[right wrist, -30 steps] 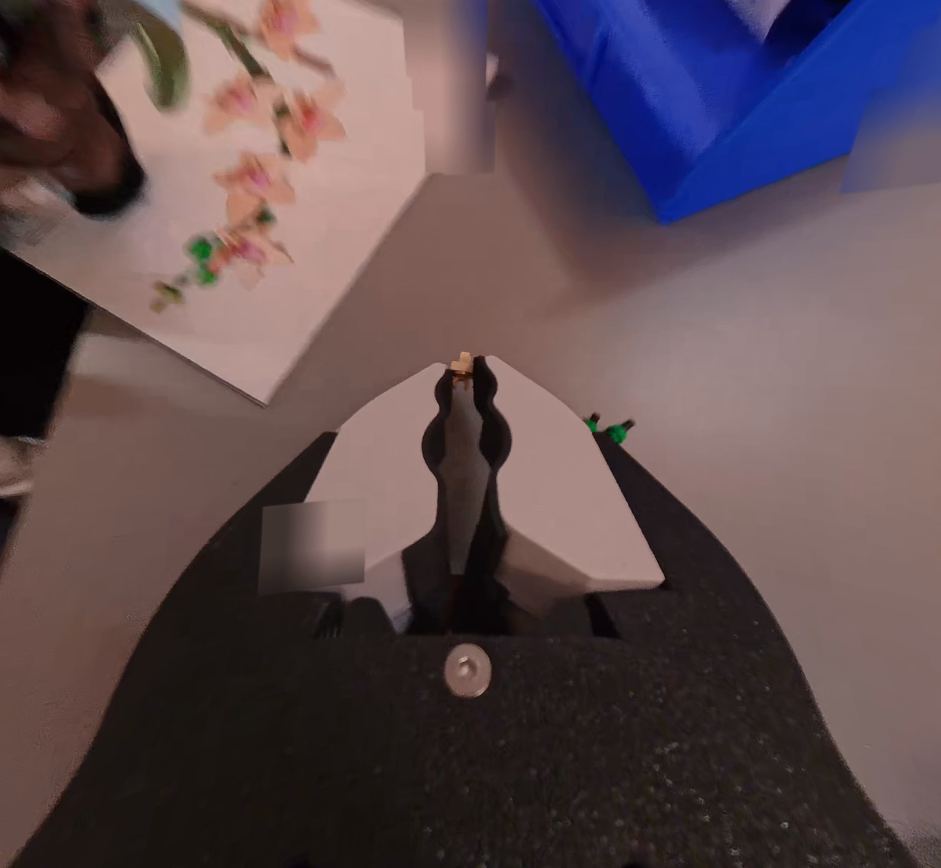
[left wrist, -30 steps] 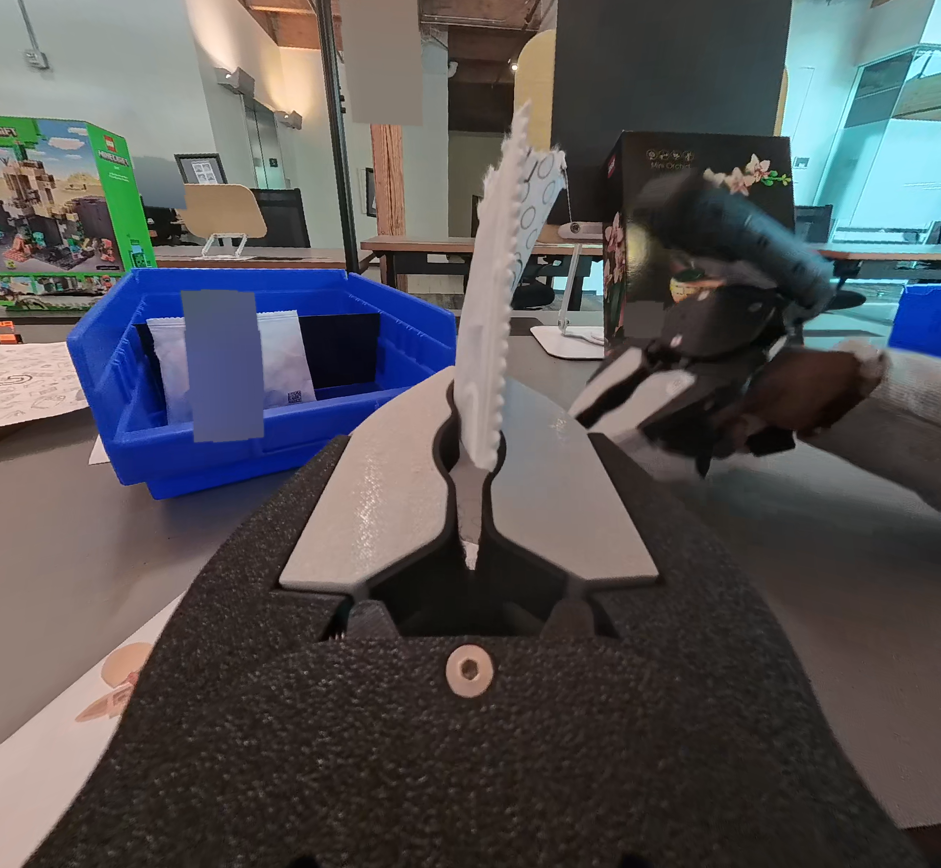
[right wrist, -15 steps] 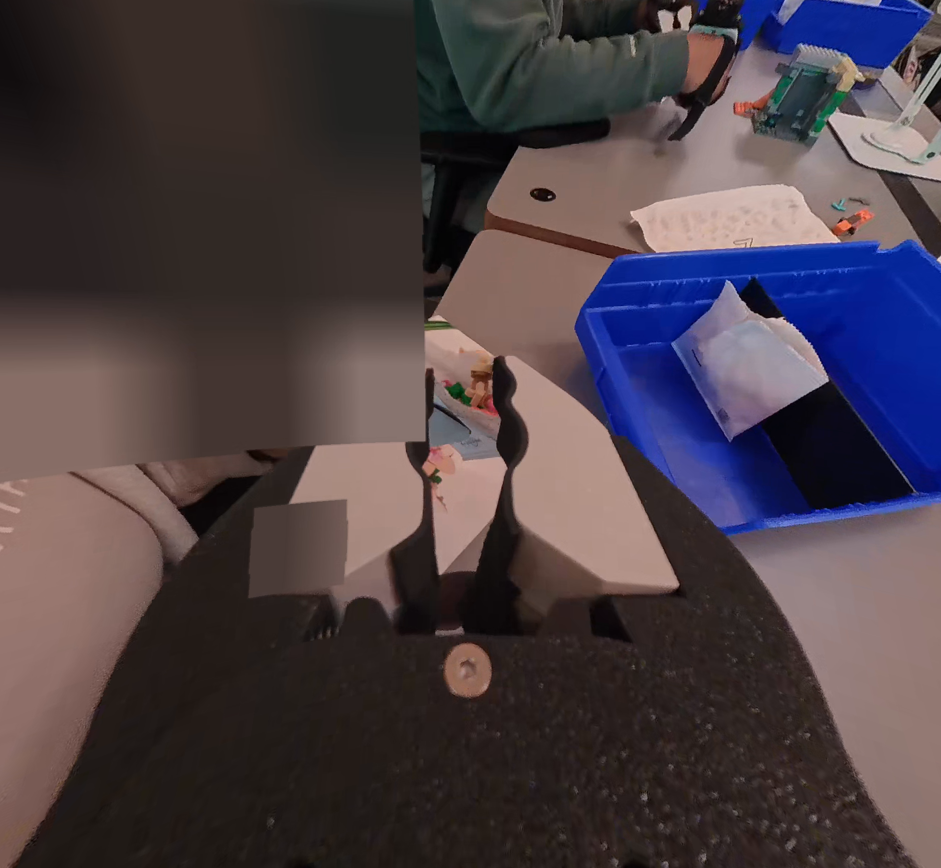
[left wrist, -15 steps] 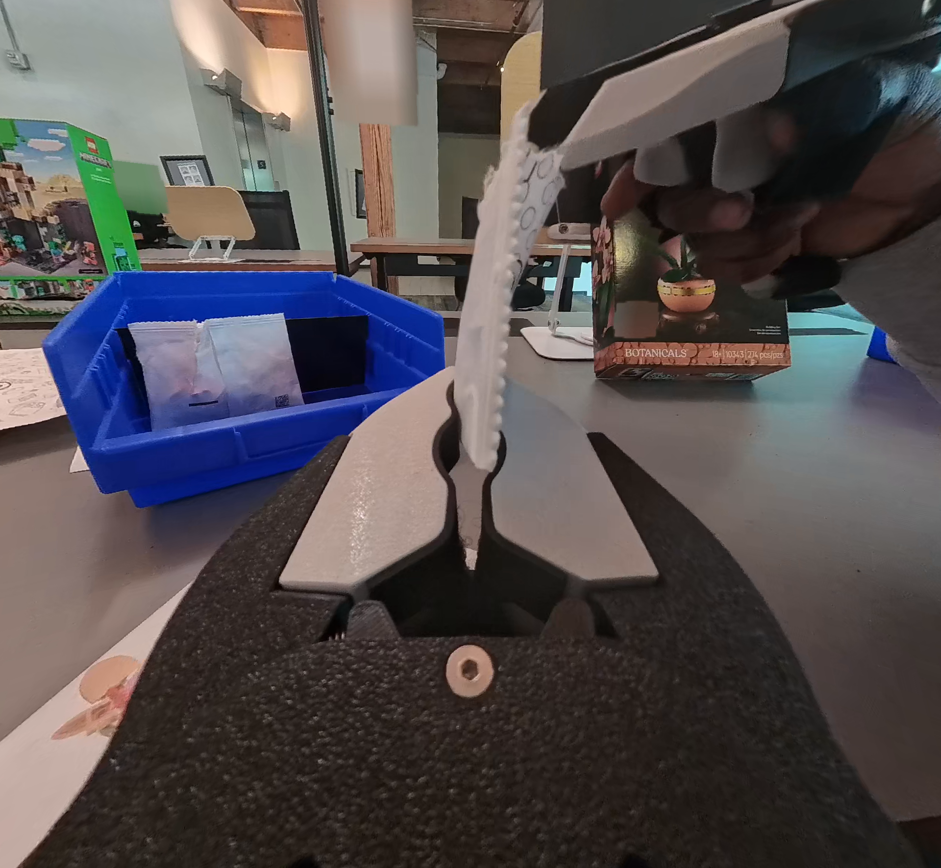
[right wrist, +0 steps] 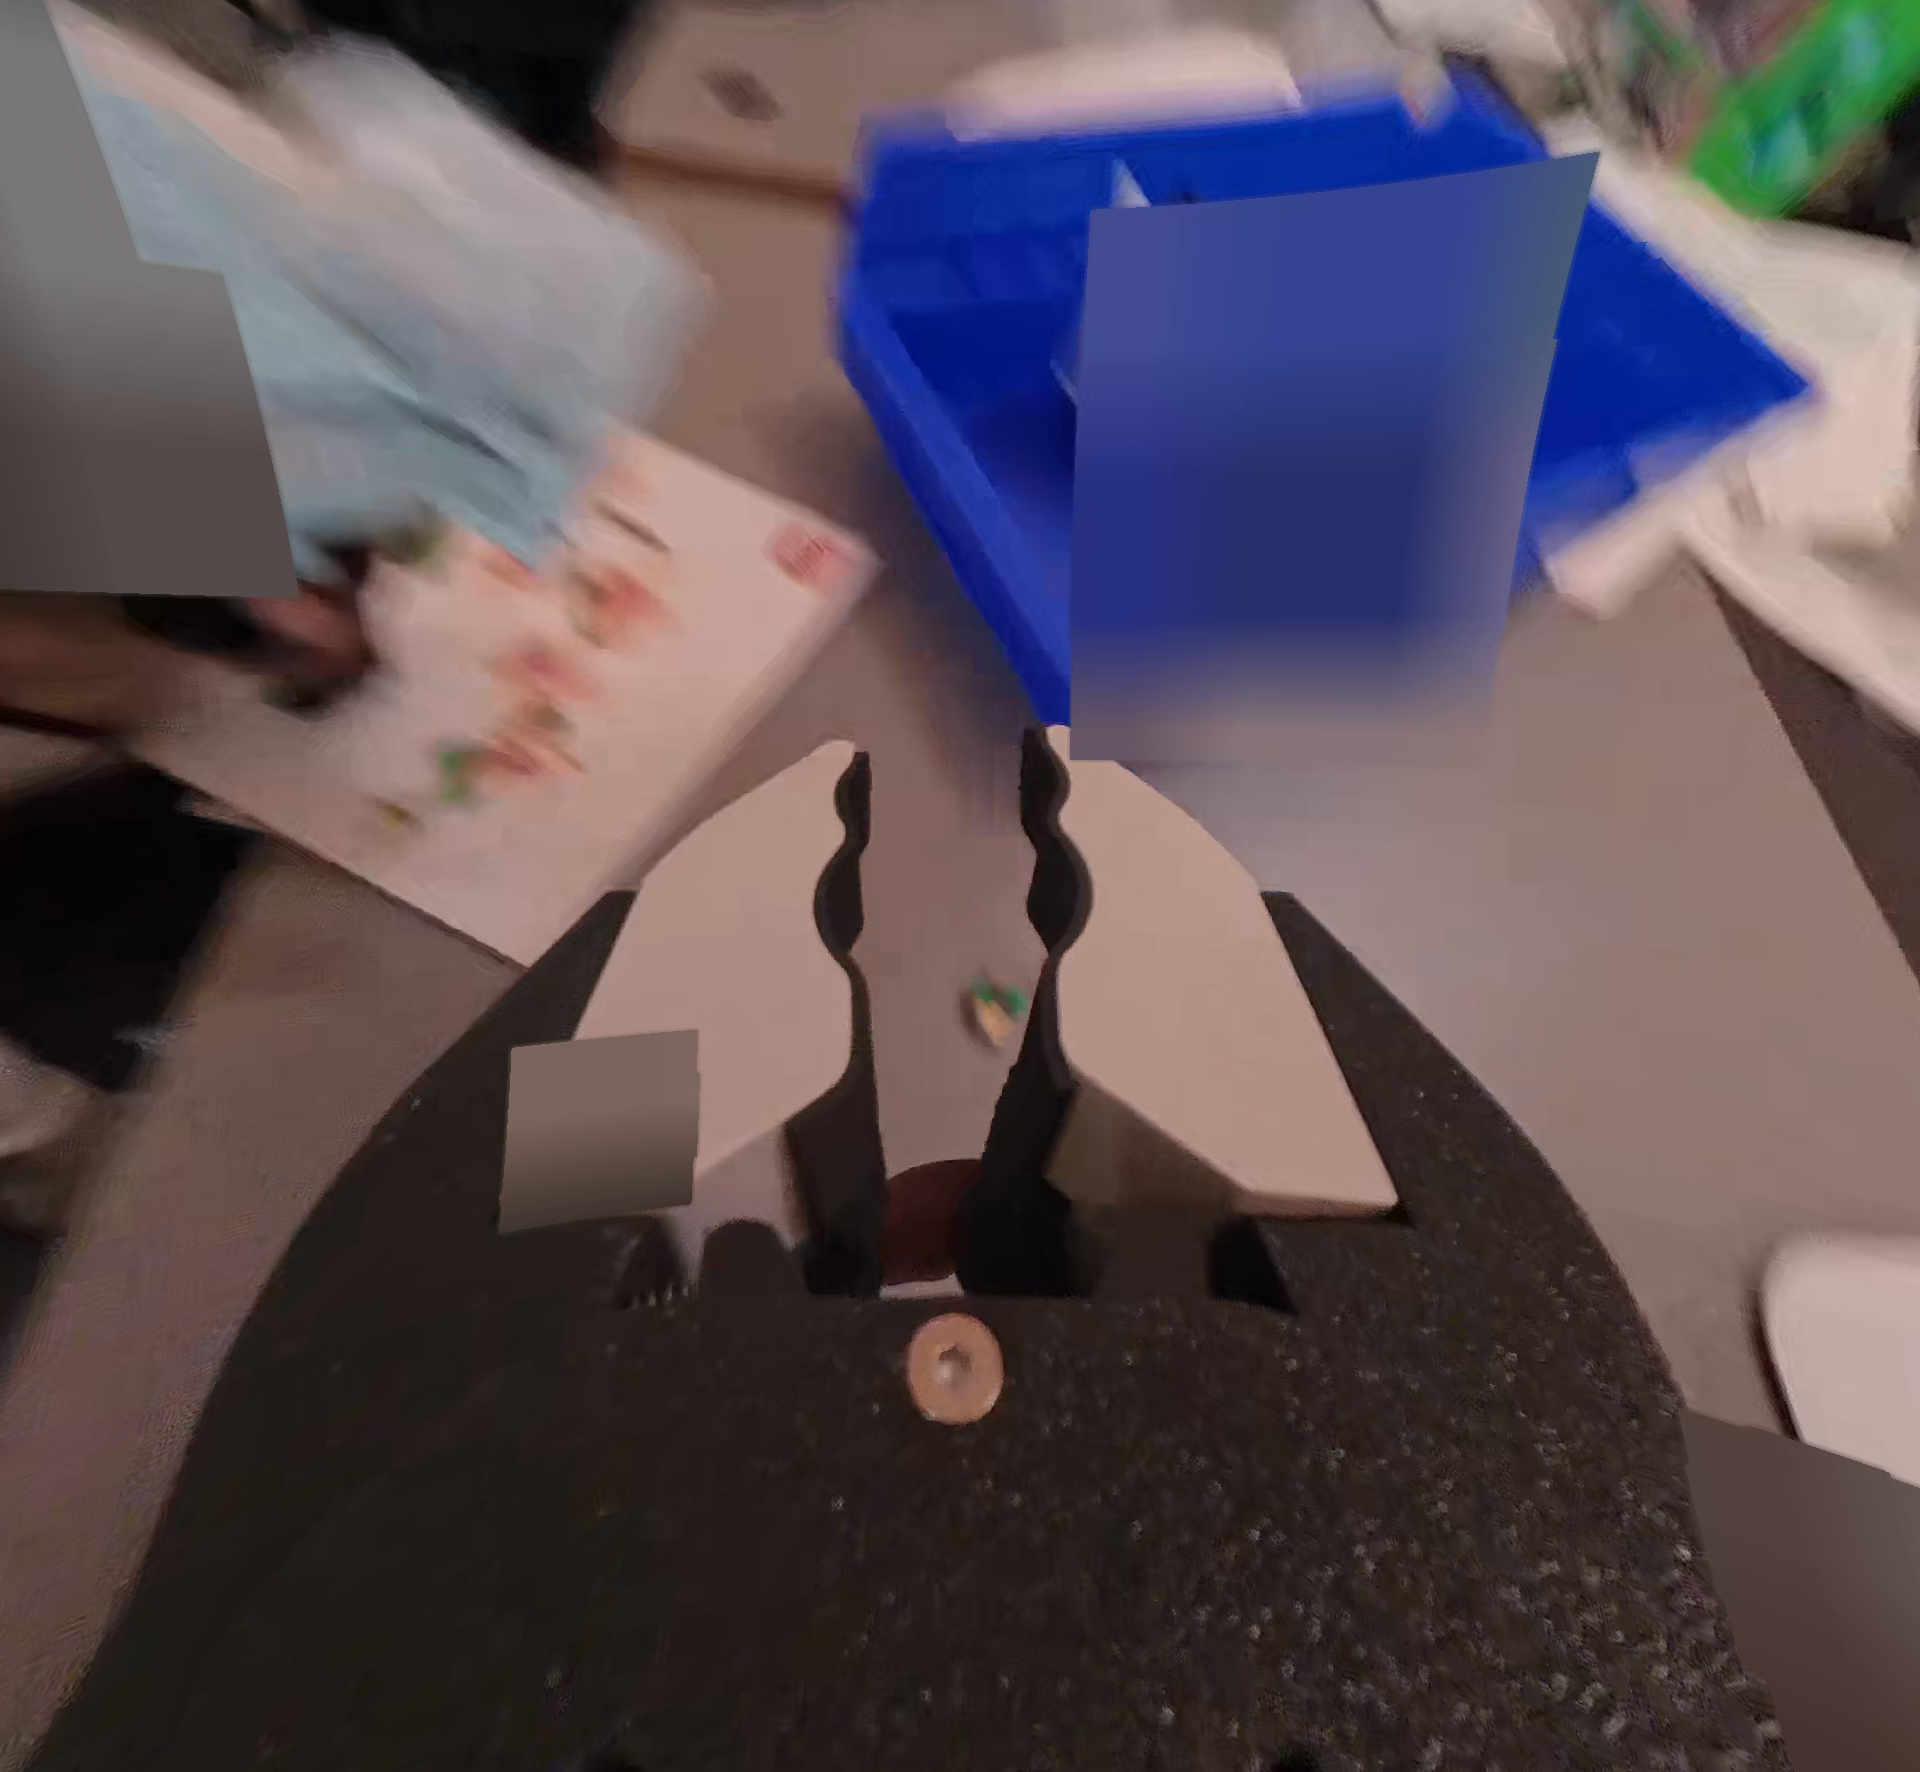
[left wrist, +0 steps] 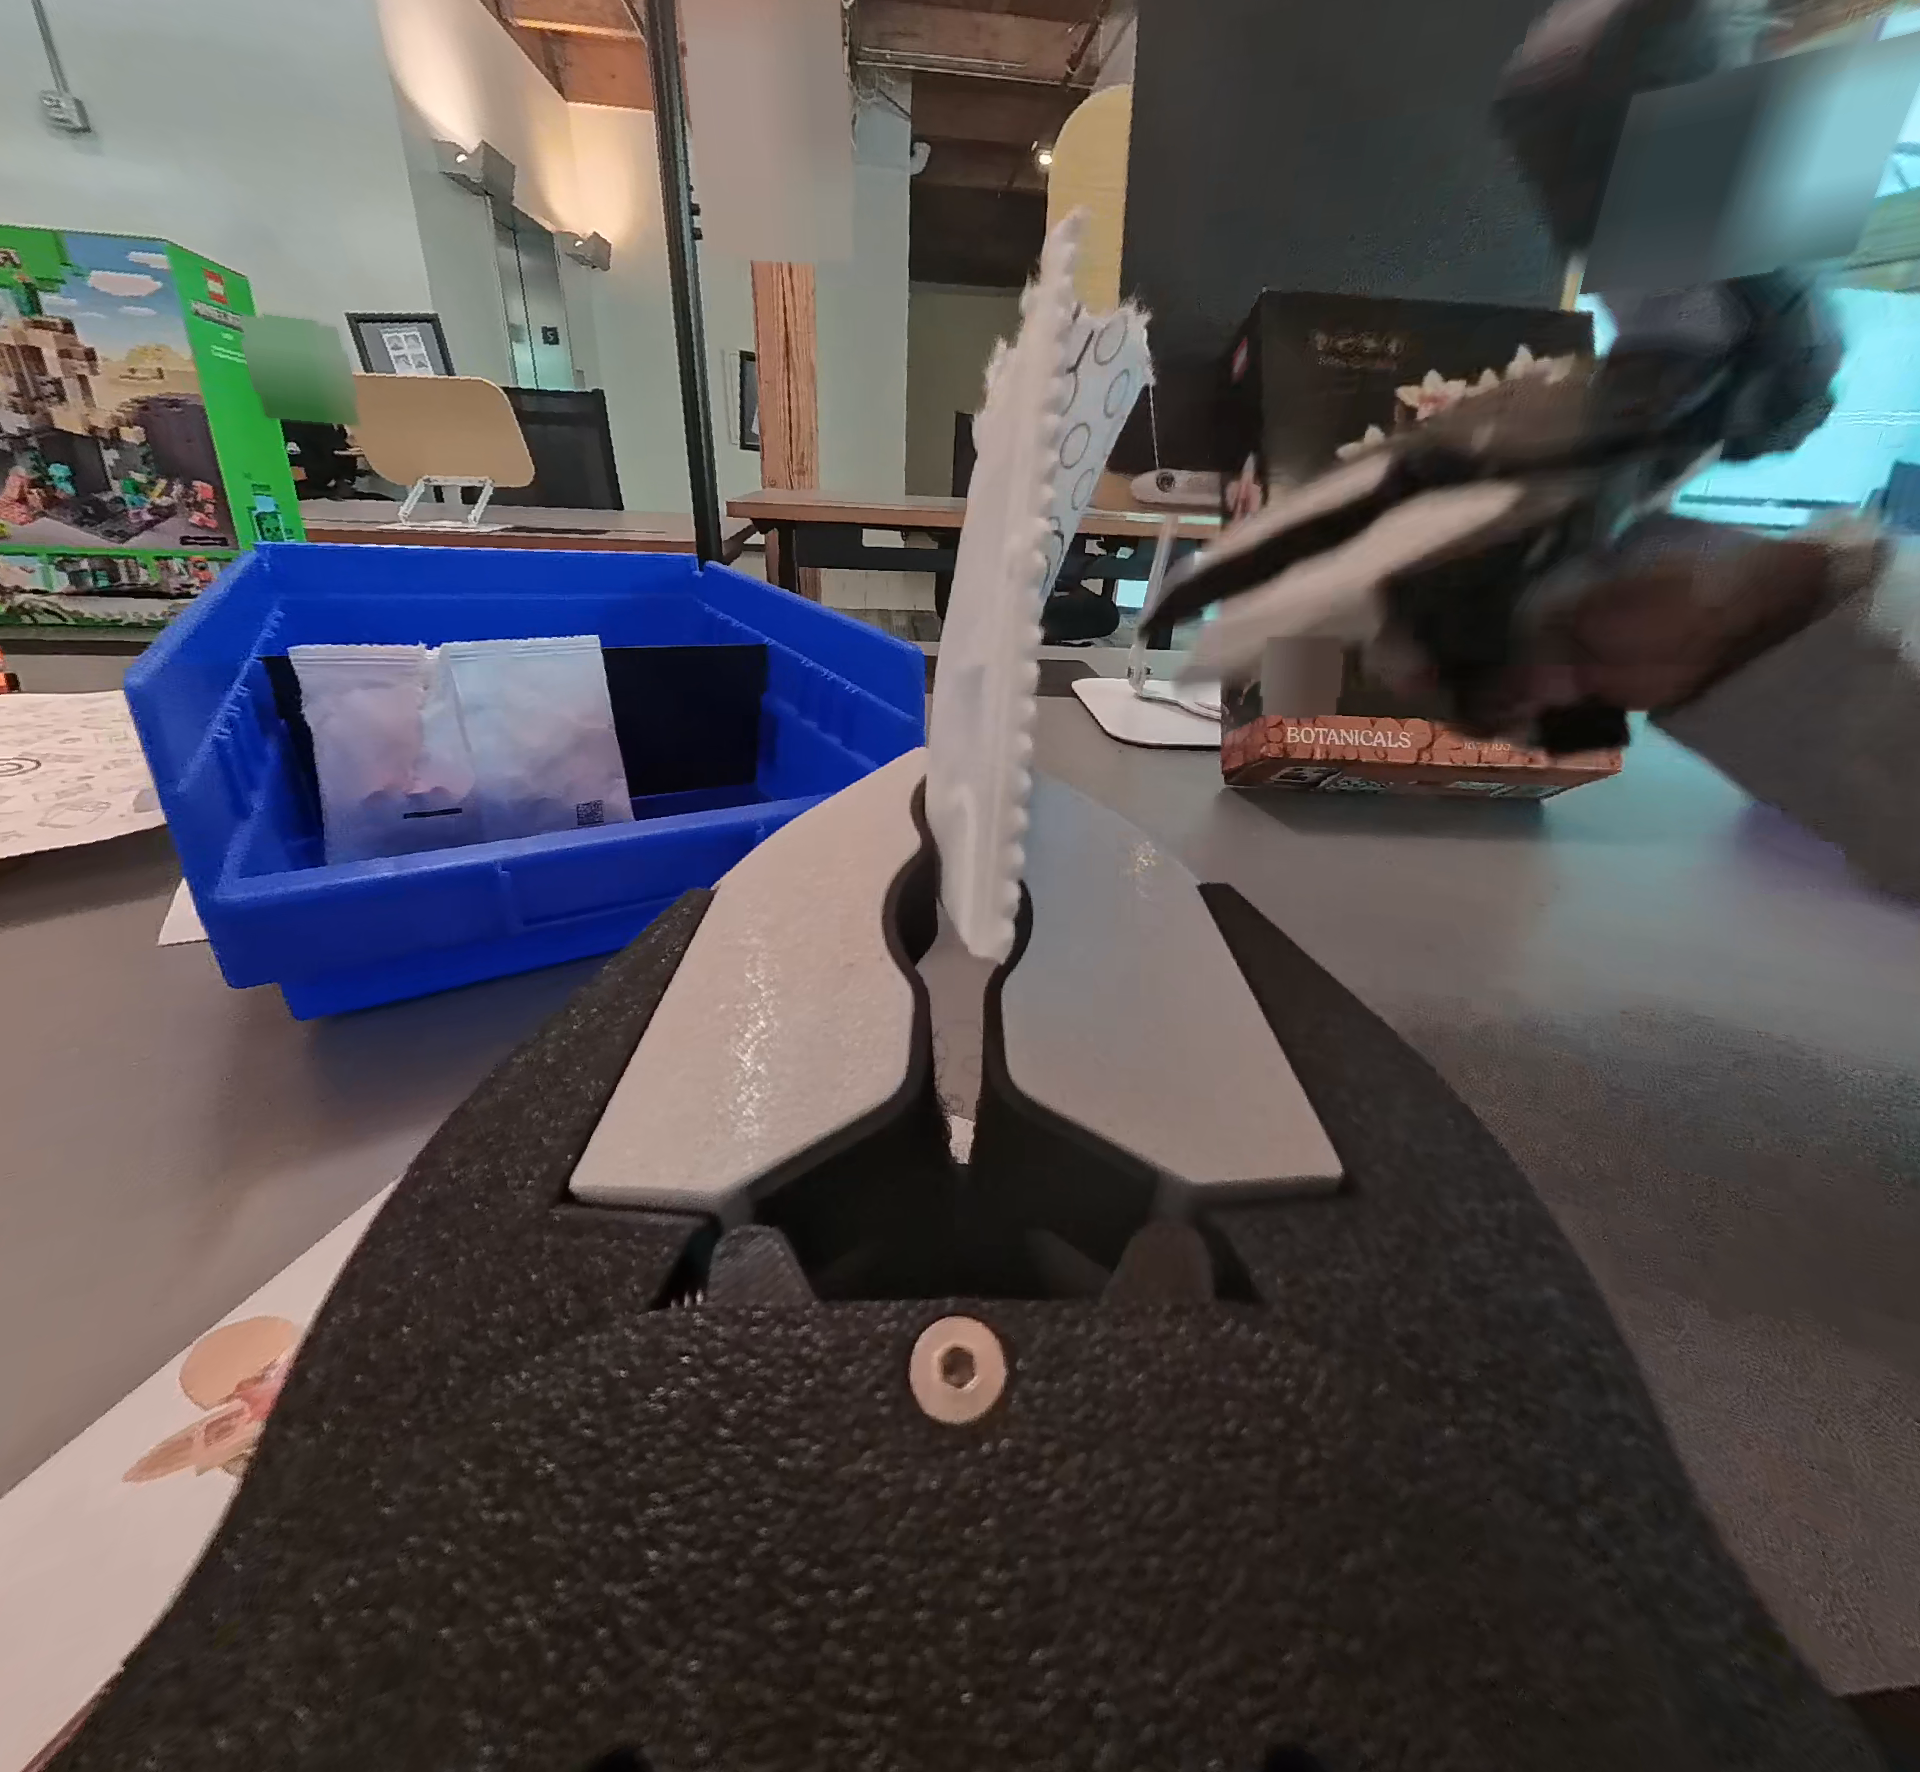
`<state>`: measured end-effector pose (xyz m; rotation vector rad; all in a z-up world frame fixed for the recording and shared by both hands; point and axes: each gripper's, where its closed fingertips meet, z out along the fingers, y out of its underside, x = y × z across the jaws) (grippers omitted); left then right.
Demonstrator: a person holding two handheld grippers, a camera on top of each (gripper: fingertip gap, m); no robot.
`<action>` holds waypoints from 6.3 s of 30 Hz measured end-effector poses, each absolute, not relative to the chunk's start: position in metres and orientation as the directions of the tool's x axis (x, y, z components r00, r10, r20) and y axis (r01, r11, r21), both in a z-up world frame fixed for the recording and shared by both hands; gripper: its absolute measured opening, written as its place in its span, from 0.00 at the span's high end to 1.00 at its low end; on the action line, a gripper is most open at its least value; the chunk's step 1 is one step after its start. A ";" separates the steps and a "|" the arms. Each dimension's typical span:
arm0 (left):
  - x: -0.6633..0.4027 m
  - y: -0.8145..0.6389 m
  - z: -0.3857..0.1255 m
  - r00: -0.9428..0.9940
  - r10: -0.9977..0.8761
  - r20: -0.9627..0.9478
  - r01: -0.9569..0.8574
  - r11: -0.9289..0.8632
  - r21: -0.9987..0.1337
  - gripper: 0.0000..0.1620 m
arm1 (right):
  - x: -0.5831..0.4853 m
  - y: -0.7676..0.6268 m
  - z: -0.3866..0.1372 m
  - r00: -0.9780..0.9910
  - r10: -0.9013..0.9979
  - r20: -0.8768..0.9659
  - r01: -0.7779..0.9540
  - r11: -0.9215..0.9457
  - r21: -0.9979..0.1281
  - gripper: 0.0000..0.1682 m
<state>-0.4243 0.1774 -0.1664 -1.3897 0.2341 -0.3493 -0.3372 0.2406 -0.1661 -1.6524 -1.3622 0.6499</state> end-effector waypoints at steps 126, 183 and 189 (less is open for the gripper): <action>-0.429 0.177 -0.166 0.926 -0.371 0.065 0.125 0.140 -0.982 0.99 | -0.361 0.241 -0.188 0.201 0.980 0.003 0.473 -0.094 -0.876 0.89; -0.365 0.139 -0.141 0.623 -0.757 0.199 0.350 0.042 -0.936 0.99 | -0.351 0.156 -0.104 -0.123 0.988 0.090 0.215 0.115 -0.970 0.82; -0.335 0.127 -0.149 0.526 -0.831 0.182 0.294 -0.024 -0.955 0.94 | -0.334 0.137 -0.104 -0.140 0.987 0.075 0.159 0.097 -0.983 0.99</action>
